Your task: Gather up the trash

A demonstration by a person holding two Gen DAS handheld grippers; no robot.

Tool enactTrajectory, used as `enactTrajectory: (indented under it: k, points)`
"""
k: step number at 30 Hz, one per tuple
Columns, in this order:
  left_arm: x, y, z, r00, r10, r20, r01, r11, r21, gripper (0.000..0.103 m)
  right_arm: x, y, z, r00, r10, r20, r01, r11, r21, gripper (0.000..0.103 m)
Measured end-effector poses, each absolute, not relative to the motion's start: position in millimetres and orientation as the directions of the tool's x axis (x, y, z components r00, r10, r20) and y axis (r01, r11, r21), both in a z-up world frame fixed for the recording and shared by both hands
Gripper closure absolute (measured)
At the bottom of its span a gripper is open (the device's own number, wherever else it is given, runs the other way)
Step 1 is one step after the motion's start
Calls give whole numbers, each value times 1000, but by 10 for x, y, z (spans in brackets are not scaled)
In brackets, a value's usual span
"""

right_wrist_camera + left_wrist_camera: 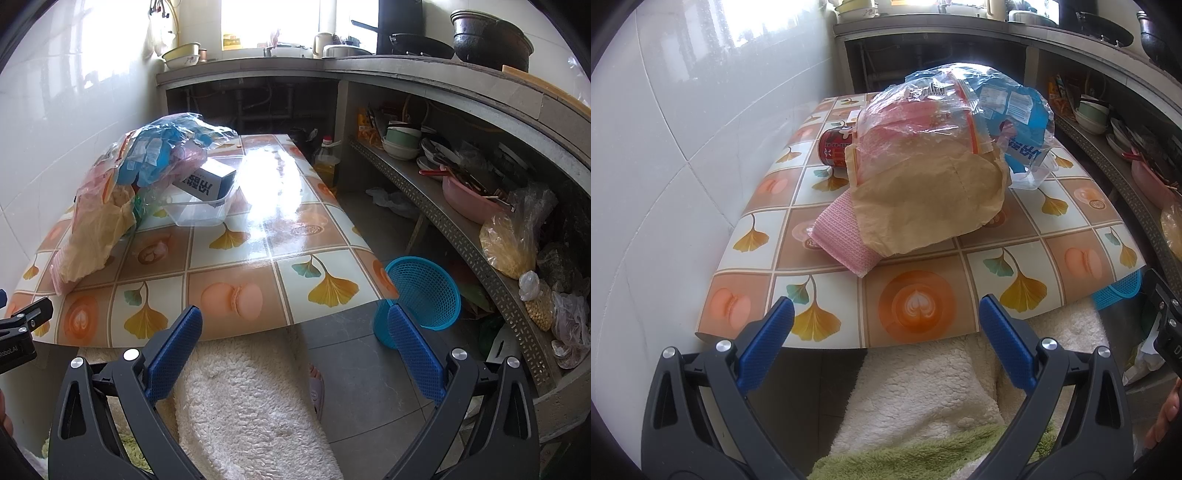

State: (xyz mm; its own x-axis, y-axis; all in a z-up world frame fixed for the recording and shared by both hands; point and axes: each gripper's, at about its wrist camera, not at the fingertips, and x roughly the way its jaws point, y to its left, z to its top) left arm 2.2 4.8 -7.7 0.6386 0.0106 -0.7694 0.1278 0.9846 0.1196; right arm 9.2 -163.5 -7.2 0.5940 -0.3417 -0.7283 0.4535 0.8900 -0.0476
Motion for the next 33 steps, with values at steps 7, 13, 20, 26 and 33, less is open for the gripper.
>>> enactTrajectory:
  k: [7, 13, 20, 26, 33]
  points:
    - [36, 61, -68, 638, 13, -770, 127, 984, 122, 7, 94, -1634, -69, 594, -341, -729, 453, 890, -47, 5]
    - [51, 78, -63, 635, 16, -772, 126, 984, 124, 7, 92, -1635, -69, 596, -340, -727, 453, 890, -45, 5]
    - [71, 88, -60, 634, 20, -773, 122, 984, 126, 7, 120, -1642, -75, 595, -335, -730, 450, 892, -42, 5]
    - [99, 113, -73, 629, 24, -777, 118, 985, 126, 7, 156, -1631, -88, 595, -335, -731, 448, 893, -45, 5]
    - [145, 201, -119, 618, -19, -786, 118, 991, 69, 7, 247, -1618, -82, 611, -332, -718, 434, 900, -47, 5]
